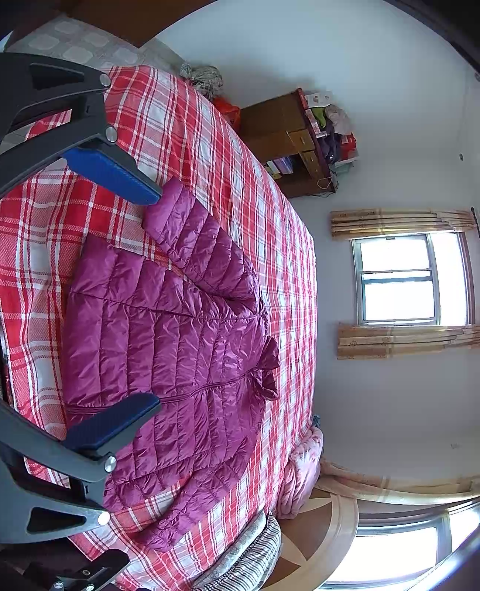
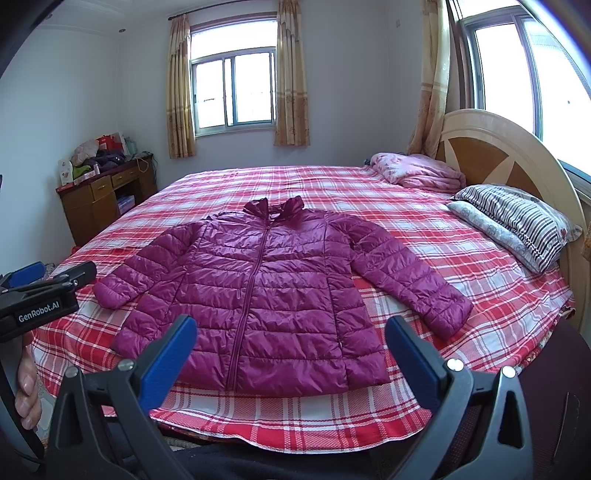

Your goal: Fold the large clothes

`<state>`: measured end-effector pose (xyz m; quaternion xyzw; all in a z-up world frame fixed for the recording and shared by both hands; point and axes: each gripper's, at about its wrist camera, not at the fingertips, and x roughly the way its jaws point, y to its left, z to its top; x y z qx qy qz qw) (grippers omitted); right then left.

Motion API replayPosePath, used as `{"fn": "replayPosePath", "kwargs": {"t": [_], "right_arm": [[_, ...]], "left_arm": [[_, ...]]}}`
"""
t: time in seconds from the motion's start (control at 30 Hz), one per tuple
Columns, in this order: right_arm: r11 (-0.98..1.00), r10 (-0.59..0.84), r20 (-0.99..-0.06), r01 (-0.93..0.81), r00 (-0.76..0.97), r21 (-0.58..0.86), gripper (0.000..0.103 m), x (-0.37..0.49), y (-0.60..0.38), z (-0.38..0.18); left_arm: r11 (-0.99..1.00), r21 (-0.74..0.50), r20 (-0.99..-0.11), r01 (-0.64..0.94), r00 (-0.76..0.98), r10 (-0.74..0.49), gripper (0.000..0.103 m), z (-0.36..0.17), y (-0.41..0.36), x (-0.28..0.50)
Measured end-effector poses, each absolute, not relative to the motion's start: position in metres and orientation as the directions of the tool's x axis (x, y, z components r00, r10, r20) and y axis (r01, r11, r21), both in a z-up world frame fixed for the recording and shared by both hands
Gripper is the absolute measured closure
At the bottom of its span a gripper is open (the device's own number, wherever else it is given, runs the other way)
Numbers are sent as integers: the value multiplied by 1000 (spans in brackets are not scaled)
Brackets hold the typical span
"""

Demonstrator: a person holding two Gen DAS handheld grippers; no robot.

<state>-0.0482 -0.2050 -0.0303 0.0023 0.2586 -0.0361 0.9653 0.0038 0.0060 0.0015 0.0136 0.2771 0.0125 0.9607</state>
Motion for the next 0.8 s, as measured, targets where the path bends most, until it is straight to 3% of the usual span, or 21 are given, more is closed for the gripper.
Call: {"fn": "replayPosePath", "kwargs": {"t": [0.8], "right_arm": [[998, -56, -515, 65, 855, -2, 0, -48, -203, -39]], "left_arm": [[999, 43, -532, -18, 846, 38, 1, 0, 9, 5]]}}
